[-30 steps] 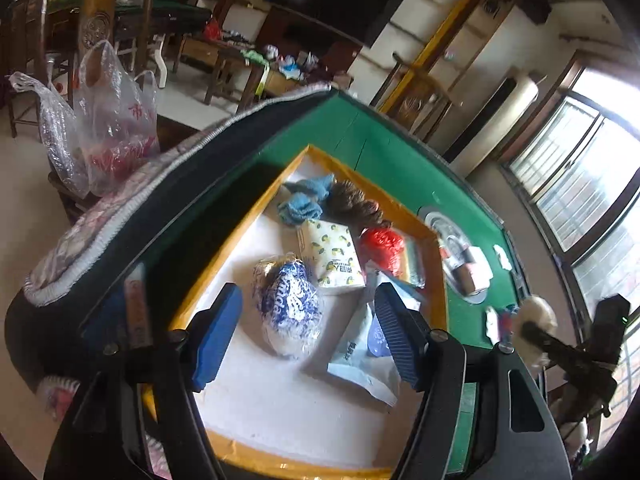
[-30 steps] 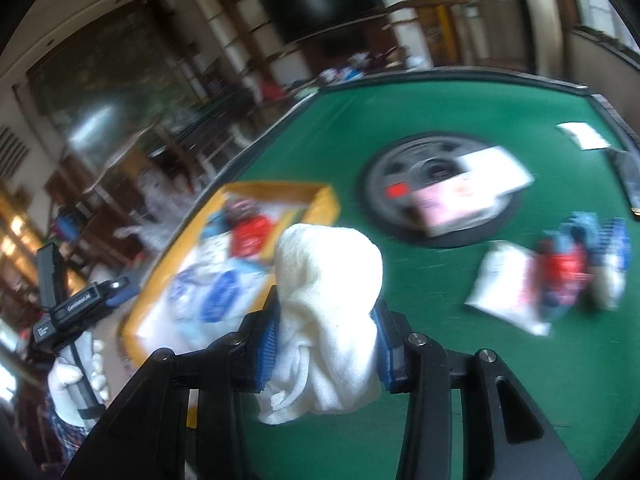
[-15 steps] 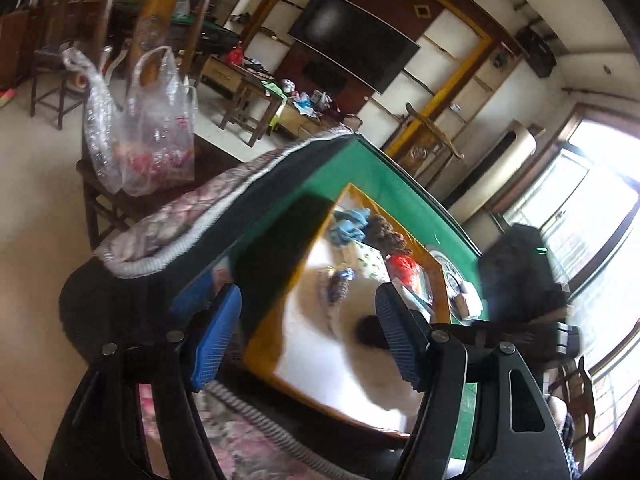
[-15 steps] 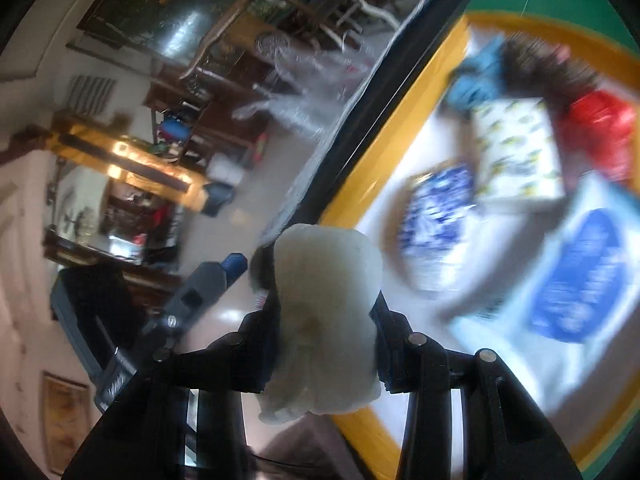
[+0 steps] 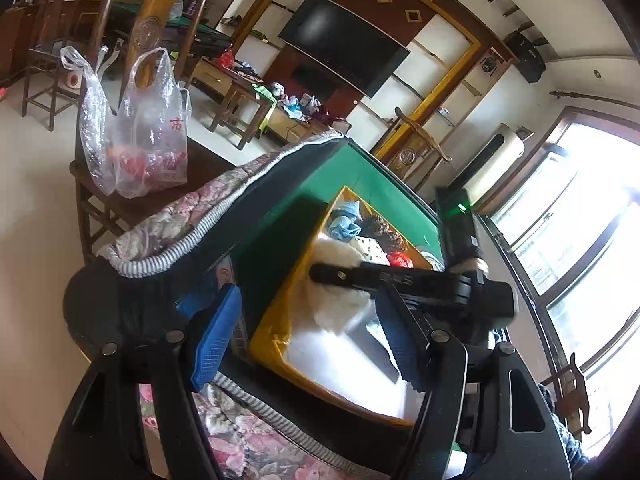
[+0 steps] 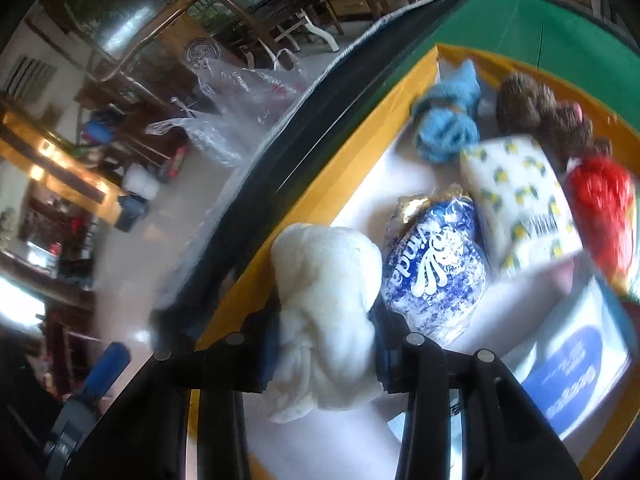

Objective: Organize soft objects

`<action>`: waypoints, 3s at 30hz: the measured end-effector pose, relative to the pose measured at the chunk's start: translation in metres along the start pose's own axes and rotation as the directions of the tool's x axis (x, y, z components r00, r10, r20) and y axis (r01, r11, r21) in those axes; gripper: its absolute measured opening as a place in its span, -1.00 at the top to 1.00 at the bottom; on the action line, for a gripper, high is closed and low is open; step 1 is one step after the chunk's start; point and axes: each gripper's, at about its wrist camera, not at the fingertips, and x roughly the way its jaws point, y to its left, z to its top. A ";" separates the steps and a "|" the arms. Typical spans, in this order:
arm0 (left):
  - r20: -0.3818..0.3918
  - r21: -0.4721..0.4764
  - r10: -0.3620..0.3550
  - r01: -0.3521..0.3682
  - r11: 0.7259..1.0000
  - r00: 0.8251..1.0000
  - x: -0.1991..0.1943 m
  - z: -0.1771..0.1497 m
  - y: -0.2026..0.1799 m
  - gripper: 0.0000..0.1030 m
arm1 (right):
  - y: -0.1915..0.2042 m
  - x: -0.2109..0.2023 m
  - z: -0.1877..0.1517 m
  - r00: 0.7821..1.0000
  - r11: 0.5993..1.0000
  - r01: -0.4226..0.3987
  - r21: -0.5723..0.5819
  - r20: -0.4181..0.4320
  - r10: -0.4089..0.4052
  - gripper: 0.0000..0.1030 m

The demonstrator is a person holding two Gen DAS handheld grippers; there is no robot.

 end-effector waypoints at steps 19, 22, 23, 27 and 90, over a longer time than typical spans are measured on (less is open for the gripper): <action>-0.090 0.112 0.009 0.001 0.994 0.996 0.014 -0.018 -0.053 -0.41 | -0.103 -0.163 -0.054 0.952 0.998 0.063 0.029 0.299 -0.069 -0.33; -0.115 0.157 -0.003 0.022 0.987 0.993 0.020 -0.026 -0.075 -0.41 | -0.146 -0.191 -0.079 0.931 0.986 0.124 0.113 0.331 -0.155 -0.33; -0.124 0.169 -0.006 0.027 0.985 0.992 0.023 -0.029 -0.081 -0.41 | -0.169 -0.203 -0.091 0.920 0.976 0.145 0.160 0.341 -0.192 -0.33; -0.177 0.213 -0.026 0.064 0.975 0.984 0.037 -0.042 -0.108 -0.41 | -0.245 -0.250 -0.127 0.879 0.922 0.173 0.347 0.368 -0.304 -0.32; -0.541 0.794 0.092 0.472 0.384 0.836 0.186 -0.225 -0.366 0.72 | -0.348 -0.246 -0.194 0.938 0.893 -0.113 0.435 0.344 -0.049 0.35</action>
